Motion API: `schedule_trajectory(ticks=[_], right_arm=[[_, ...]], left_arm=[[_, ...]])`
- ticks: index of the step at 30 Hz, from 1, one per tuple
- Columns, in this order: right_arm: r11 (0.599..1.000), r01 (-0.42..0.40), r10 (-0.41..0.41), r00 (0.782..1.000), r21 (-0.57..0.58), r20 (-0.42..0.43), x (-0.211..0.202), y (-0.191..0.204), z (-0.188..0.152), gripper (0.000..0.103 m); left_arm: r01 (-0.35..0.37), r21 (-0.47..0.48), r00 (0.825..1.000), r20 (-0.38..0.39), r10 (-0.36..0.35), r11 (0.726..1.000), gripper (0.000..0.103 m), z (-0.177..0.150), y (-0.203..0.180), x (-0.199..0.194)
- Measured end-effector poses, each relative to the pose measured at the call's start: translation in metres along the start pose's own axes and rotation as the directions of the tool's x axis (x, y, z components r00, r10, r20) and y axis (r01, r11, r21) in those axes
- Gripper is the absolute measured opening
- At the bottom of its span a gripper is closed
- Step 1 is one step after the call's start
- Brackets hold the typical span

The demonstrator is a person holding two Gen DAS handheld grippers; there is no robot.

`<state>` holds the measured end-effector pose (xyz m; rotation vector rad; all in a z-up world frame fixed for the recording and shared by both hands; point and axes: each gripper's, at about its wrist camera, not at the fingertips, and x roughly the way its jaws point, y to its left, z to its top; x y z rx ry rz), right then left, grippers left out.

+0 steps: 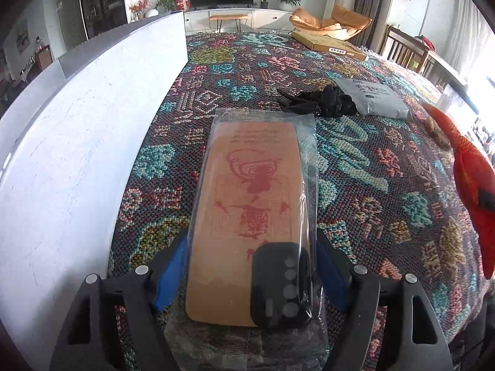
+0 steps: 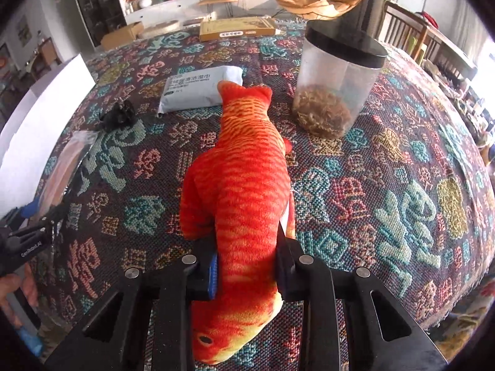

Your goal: Organize soft objects

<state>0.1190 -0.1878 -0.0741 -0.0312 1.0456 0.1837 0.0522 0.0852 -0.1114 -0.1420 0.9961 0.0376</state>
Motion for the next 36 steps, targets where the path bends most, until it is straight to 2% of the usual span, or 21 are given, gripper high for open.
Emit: schedule_trajectory(ticks=[3, 7, 9, 11, 14, 17, 18, 19, 20, 21, 22, 24, 26, 27, 28, 29, 31, 32, 33, 34, 36], right_arm=[[0.997, -0.056, 0.056, 0.998, 0.052, 0.004, -0.01, -0.004, -0.006, 0.03], [0.982, -0.172, 0.168, 0.985, 0.083, 0.05, -0.034, 0.01, 0.002, 0.03], [0.97, -0.237, 0.232, 0.969, 0.057, 0.091, -0.052, 0.035, 0.017, 0.03], [0.947, -0.32, 0.316, 0.94, 0.01, 0.126, -0.071, 0.069, 0.034, 0.03], [0.889, -0.45, 0.458, 0.878, -0.086, 0.141, -0.097, 0.138, 0.056, 0.03], [0.798, -0.581, 0.599, 0.794, -0.159, 0.104, -0.108, 0.216, 0.072, 0.033], [0.759, -0.63, 0.647, 0.757, -0.163, 0.088, -0.107, 0.24, 0.075, 0.043], [0.72, -0.675, 0.691, 0.719, -0.16, 0.076, -0.103, 0.262, 0.078, 0.05], [0.693, -0.703, 0.718, 0.694, -0.16, 0.063, -0.099, 0.282, 0.08, 0.069], [0.688, -0.706, 0.721, 0.691, -0.165, 0.051, -0.094, 0.299, 0.081, 0.078], [0.695, -0.698, 0.713, 0.701, -0.172, 0.037, -0.089, 0.312, 0.082, 0.077], [0.699, -0.695, 0.708, 0.706, -0.167, 0.025, -0.08, 0.315, 0.078, 0.077], [0.71, -0.689, 0.7, 0.712, -0.148, 0.043, -0.071, 0.297, 0.072, 0.077], [0.734, -0.664, 0.676, 0.735, -0.144, 0.056, -0.065, 0.282, 0.068, 0.076], [0.77, -0.621, 0.634, 0.77, -0.143, 0.069, -0.059, 0.264, 0.064, 0.076], [0.814, -0.561, 0.576, 0.814, -0.149, 0.082, -0.049, 0.246, 0.058, 0.076], [0.906, -0.391, 0.408, 0.908, -0.161, 0.094, -0.023, 0.208, 0.046, 0.076], [0.94, -0.304, 0.321, 0.942, -0.155, 0.095, -0.007, 0.186, 0.043, 0.076], [0.964, -0.223, 0.237, 0.967, -0.142, 0.09, 0.007, 0.163, 0.034, 0.076], [0.981, -0.153, 0.164, 0.983, -0.123, 0.081, 0.021, 0.139, 0.027, 0.076], [0.997, -0.052, 0.056, 0.996, -0.061, 0.064, 0.037, 0.092, 0.01, 0.076]], left_arm=[[0.101, -0.077, 0.995, 0.001, -0.101, 0.992, 0.075, -0.005, 0.004, -0.015], [0.23, -0.126, 0.972, 0.076, -0.222, 0.965, 0.075, -0.001, 0.004, -0.059], [0.261, -0.125, 0.96, 0.135, -0.244, 0.957, 0.075, 0.009, 0.011, -0.09], [0.264, -0.123, 0.951, 0.202, -0.236, 0.957, 0.075, 0.019, 0.027, -0.123], [0.177, -0.139, 0.95, 0.281, -0.133, 0.974, 0.075, 0.027, 0.068, -0.164], [0.008, -0.219, 0.952, 0.3, 0.059, 0.976, 0.075, 0.024, 0.123, -0.189], [-0.072, -0.258, 0.947, 0.287, 0.148, 0.963, 0.076, 0.021, 0.143, -0.194], [-0.162, -0.293, 0.934, 0.262, 0.242, 0.942, 0.081, 0.017, 0.162, -0.196], [-0.246, -0.315, 0.917, 0.229, 0.325, 0.916, 0.085, 0.013, 0.18, -0.194], [-0.32, -0.329, 0.897, 0.195, 0.396, 0.888, 0.091, 0.009, 0.196, -0.191], [-0.384, -0.336, 0.877, 0.159, 0.453, 0.86, 0.092, 0.004, 0.212, -0.188], [-0.473, -0.337, 0.843, 0.095, 0.529, 0.814, 0.092, -0.004, 0.237, -0.183], [-0.505, -0.354, 0.822, 0.081, 0.563, 0.787, 0.092, -0.013, 0.25, -0.184], [-0.498, -0.368, 0.821, 0.093, 0.564, 0.785, 0.092, -0.017, 0.253, -0.186], [-0.478, -0.383, 0.827, 0.108, 0.552, 0.791, 0.092, -0.02, 0.253, -0.187], [-0.447, -0.395, 0.84, 0.125, 0.529, 0.803, 0.092, -0.022, 0.251, -0.186], [-0.353, -0.397, 0.883, 0.159, 0.442, 0.847, 0.092, -0.019, 0.237, -0.181], [-0.296, -0.385, 0.904, 0.182, 0.387, 0.874, 0.092, -0.016, 0.225, -0.181], [-0.238, -0.364, 0.921, 0.21, 0.328, 0.901, 0.092, -0.013, 0.211, -0.179], [-0.182, -0.334, 0.934, 0.237, 0.269, 0.925, 0.092, -0.007, 0.191, -0.177], [-0.076, -0.251, 0.951, 0.273, 0.146, 0.965, 0.092, 0.0, 0.147, -0.173]])
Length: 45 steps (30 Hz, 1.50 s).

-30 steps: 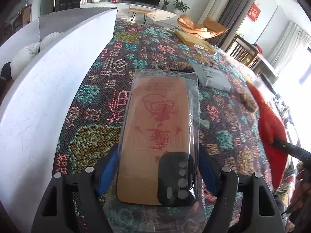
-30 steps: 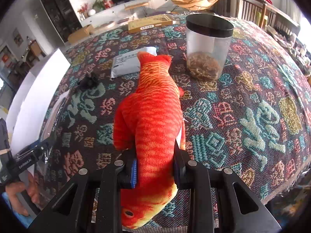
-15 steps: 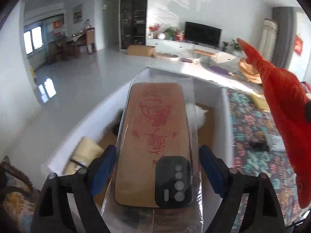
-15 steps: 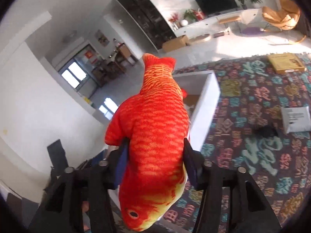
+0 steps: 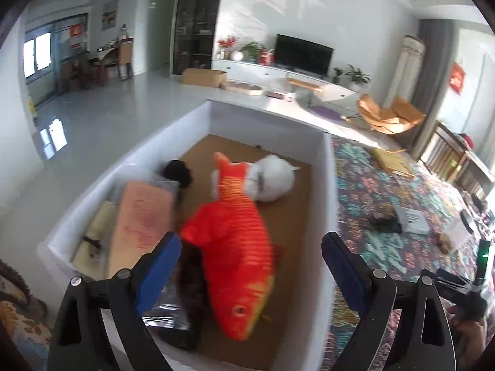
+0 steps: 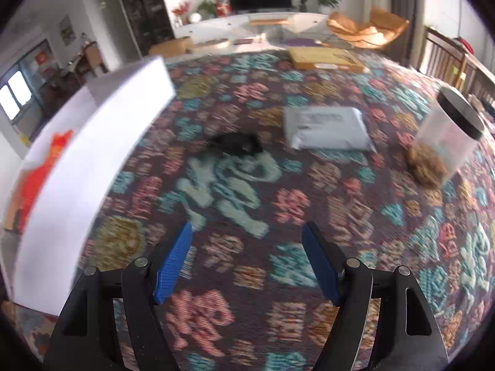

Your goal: Organize soft objects

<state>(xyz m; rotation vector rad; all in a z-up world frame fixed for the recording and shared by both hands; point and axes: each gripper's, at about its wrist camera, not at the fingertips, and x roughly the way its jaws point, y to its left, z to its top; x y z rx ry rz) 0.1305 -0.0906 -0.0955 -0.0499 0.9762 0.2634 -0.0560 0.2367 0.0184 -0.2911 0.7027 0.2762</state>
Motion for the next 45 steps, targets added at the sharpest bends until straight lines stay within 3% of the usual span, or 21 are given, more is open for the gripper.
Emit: schedule_trajectory(ticks=[2, 5, 9, 13, 18, 24, 45], right_arm=[[0.995, 0.081, -0.081, 0.997, 0.062, 0.001, 0.001, -0.042, -0.015, 0.076], [0.977, 0.17, -0.174, 0.984, 0.126, 0.022, -0.002, -0.083, -0.028, 0.076], [0.963, 0.194, -0.205, 0.978, 0.186, 0.038, 0.0, -0.111, -0.035, 0.076], [0.961, 0.209, -0.222, 0.974, 0.182, 0.053, 0.003, -0.112, -0.036, 0.077], [0.952, 0.226, -0.244, 0.968, 0.206, 0.061, 0.006, -0.114, -0.037, 0.09], [0.951, 0.234, -0.252, 0.966, 0.203, 0.065, 0.005, -0.111, -0.039, 0.09], [0.95, 0.234, -0.252, 0.966, 0.205, 0.066, 0.005, -0.112, -0.039, 0.09]], left_arm=[[0.117, 0.067, 0.993, -0.042, -0.115, 0.991, 0.097, -0.01, -0.051, 0.007], [0.255, 0.18, 0.961, -0.158, -0.228, 0.95, 0.102, -0.04, -0.118, 0.031], [0.278, 0.285, 0.94, -0.279, -0.199, 0.917, 0.102, -0.077, -0.179, 0.089], [0.252, 0.319, 0.941, -0.3, -0.154, 0.914, 0.101, -0.089, -0.204, 0.139], [0.206, 0.36, 0.959, -0.26, -0.114, 0.91, 0.101, -0.077, -0.217, 0.172], [0.172, 0.371, 0.964, -0.252, -0.079, 0.913, 0.103, -0.079, -0.217, 0.19], [0.174, 0.362, 0.963, -0.256, -0.082, 0.916, 0.103, -0.078, -0.217, 0.193]])
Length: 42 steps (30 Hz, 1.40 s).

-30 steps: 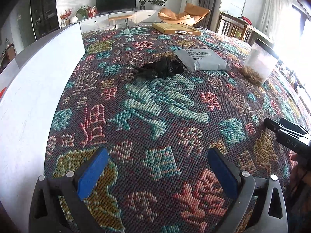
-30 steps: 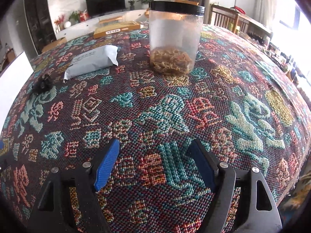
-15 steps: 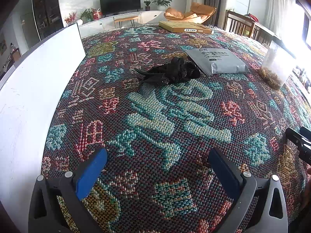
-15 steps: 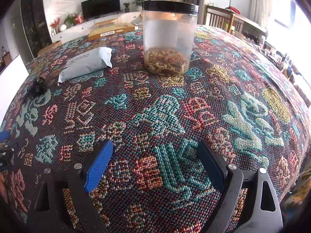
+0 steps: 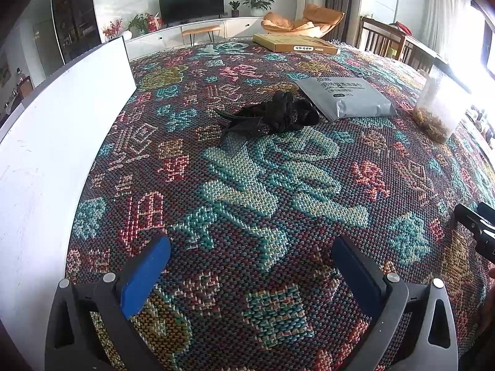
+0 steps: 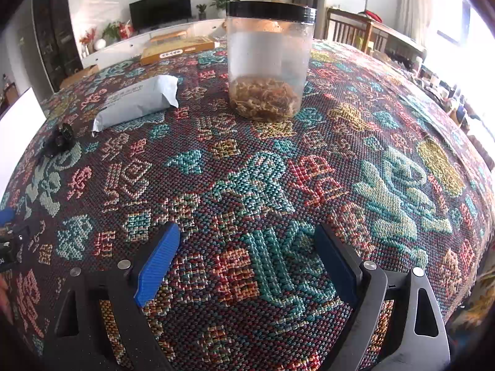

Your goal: Organize soft objects

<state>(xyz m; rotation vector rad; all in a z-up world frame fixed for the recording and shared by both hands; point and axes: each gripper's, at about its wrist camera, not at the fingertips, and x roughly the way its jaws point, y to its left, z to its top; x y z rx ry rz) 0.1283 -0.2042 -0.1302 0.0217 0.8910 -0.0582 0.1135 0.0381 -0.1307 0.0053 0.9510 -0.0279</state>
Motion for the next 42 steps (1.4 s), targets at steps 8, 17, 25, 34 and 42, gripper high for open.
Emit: schedule_trajectory(ticks=[8, 17, 25, 34, 42], right_arm=[[1.0, 0.0, 0.0, 1.0, 0.0, 0.0, 0.0, 0.0, 0.0, 0.09], [1.0, 0.0, 0.0, 1.0, 0.0, 0.0, 0.0, 0.0, 0.0, 0.09], [0.999, 0.025, -0.025, 0.999, -0.039, -0.02, -0.003, 0.006, 0.004, 0.09], [0.936, -0.199, 0.215, 0.976, -0.29, 0.025, -0.006, 0.103, 0.135, 0.09], [0.902, -0.344, 0.306, 0.935, -0.262, -0.178, 0.094, 0.149, 0.196, 0.089]], left_arm=[[0.0, 0.0, 1.0, 0.0, 0.0, 1.0, 0.103, 0.0, 0.0, 0.0], [0.0, 0.0, 1.0, 0.0, 0.0, 1.0, 0.103, 0.0, 0.0, 0.0], [0.0, 0.0, 1.0, 0.0, 0.0, 1.0, 0.103, 0.0, 0.0, 0.0], [0.0, 0.0, 1.0, 0.0, 0.0, 1.0, 0.103, 0.0, 0.0, 0.0], [0.0, 0.0, 1.0, 0.0, 0.0, 1.0, 0.103, -0.001, 0.0, -0.001]])
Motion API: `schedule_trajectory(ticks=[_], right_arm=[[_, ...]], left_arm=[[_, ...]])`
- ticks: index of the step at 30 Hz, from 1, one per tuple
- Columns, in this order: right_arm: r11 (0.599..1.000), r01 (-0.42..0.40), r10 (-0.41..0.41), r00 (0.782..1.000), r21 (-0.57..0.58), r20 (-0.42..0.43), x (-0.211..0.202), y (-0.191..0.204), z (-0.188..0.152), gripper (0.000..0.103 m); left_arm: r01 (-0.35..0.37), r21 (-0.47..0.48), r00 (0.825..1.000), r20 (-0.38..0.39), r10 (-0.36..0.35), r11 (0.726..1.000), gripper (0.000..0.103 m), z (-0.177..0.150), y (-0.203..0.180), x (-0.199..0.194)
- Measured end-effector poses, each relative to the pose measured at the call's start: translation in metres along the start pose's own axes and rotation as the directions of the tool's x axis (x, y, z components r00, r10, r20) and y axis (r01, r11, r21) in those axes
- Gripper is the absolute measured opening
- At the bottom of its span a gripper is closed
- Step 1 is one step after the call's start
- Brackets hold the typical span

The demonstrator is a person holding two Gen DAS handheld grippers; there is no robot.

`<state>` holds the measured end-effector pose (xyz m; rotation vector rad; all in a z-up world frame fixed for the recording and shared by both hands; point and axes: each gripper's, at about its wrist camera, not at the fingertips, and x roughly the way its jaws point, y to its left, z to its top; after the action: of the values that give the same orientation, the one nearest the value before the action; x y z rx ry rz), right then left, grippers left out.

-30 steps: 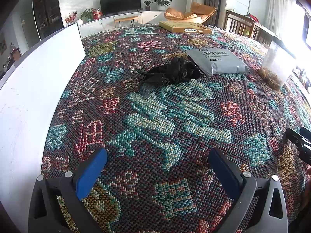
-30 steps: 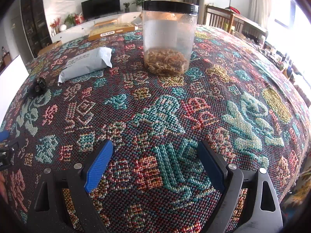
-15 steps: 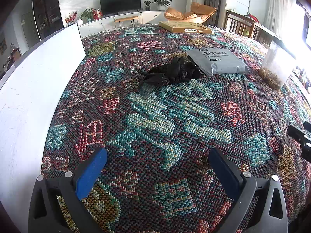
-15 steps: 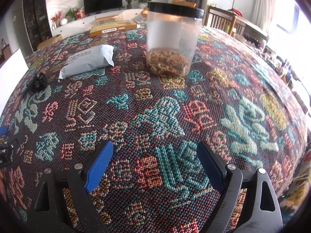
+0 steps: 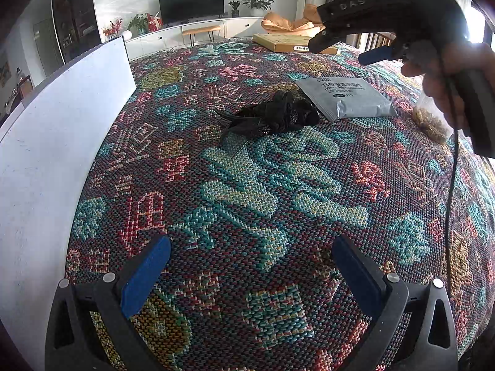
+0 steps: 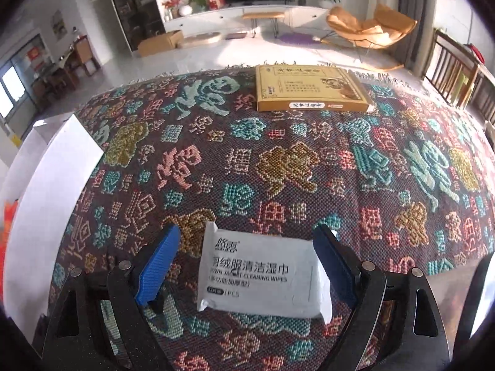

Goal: Organize soft objects
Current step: 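Grasp the white cleaning wipes packet with the right tool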

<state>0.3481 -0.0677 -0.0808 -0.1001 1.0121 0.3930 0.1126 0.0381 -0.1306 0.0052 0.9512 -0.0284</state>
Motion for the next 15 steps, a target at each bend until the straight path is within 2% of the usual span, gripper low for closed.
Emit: schedule_trajectory(ticks=[3, 7, 9, 12, 14, 15], right_arm=[[0.999, -0.007, 0.006, 1.0, -0.045, -0.016, 0.018, -0.001, 0.001, 0.089], [0.999, -0.034, 0.029, 0.991, -0.04, -0.13, 0.034, -0.019, -0.007, 0.089], [0.998, -0.059, 0.056, 0.976, -0.006, -0.211, 0.028, -0.027, -0.013, 0.089], [0.991, -0.078, 0.11, 0.936, 0.108, -0.334, 0.01, -0.04, -0.03, 0.09], [0.98, -0.138, 0.18, 0.923, 0.145, -0.34, -0.002, -0.045, -0.034, 0.09], [0.976, -0.162, 0.202, 0.924, 0.146, -0.325, -0.008, -0.047, -0.033, 0.09]], left_arm=[[0.001, 0.0, 1.0, 0.0, -0.001, 1.0, 0.103, 0.001, 0.0, 0.001], [0.0, 0.0, 1.0, 0.0, 0.0, 1.0, 0.103, 0.001, 0.0, 0.001], [0.001, 0.0, 1.0, 0.0, -0.001, 1.0, 0.103, 0.0, 0.0, 0.0], [0.001, 0.0, 1.0, 0.0, -0.001, 1.0, 0.103, 0.0, 0.0, 0.0], [0.001, 0.0, 1.0, 0.0, -0.001, 1.0, 0.103, 0.0, 0.0, 0.0], [0.001, 0.0, 1.0, 0.0, -0.001, 1.0, 0.103, 0.0, 0.0, 0.0]])
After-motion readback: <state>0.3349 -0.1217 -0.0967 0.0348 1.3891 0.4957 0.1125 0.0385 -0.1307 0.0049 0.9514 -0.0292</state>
